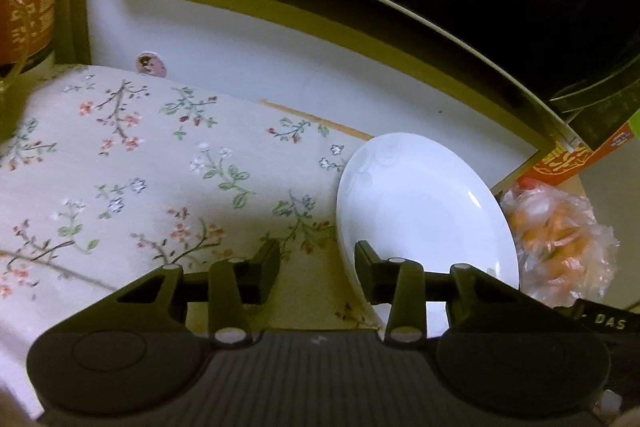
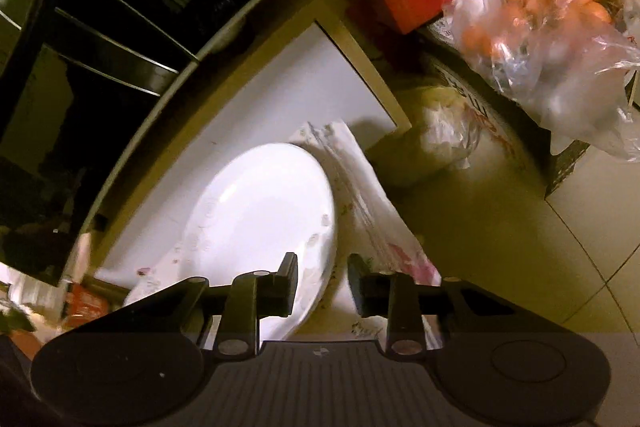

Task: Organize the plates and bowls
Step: 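Close both grippers on the rim of the plain white plate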

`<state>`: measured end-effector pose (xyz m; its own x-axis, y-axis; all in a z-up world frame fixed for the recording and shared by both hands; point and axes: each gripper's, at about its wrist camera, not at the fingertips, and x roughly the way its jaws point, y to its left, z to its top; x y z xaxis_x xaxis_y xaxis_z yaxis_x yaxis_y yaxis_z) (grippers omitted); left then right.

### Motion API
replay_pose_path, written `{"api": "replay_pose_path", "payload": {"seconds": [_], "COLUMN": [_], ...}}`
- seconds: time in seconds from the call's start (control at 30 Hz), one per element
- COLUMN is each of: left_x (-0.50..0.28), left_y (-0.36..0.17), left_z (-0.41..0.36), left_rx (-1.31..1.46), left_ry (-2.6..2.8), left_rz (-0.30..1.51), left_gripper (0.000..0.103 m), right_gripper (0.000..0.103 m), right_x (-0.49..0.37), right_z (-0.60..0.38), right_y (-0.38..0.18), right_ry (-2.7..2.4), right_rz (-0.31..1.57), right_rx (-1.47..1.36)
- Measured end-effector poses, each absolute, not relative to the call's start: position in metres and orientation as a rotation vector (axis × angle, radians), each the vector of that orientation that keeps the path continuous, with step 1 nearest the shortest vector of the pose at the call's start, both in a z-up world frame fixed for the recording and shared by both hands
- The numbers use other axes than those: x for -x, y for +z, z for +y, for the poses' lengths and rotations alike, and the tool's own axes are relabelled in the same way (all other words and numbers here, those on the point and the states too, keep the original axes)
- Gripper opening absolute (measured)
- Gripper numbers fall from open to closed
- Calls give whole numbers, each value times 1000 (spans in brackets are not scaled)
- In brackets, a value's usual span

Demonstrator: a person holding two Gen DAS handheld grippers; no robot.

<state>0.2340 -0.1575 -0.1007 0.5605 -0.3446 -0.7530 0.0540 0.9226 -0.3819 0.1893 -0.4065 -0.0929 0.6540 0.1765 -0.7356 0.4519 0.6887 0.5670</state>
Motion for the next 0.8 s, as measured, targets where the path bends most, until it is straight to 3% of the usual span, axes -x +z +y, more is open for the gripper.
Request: {"api": "replay_pose_path", "payload": {"seconds": [0.1, 0.17, 0.8], "left_x": [-239, -240, -221], "left_y": [-102, -103, -64], "left_z": [-163, -164, -166], "left_rx": [328, 337, 344], "left_ry": [-263, -279, -298], "left_rz": [953, 957, 925], "left_gripper": [21, 10, 7], "right_gripper": [9, 8, 9], "right_x": [-195, -199, -191], "right_z": [-406, -406, -407], "right_y": [-98, -99, -78], "right_ry": [-180, -178, -163], "right_rz": [873, 873, 858], "right_rx": [-815, -812, -795]}}
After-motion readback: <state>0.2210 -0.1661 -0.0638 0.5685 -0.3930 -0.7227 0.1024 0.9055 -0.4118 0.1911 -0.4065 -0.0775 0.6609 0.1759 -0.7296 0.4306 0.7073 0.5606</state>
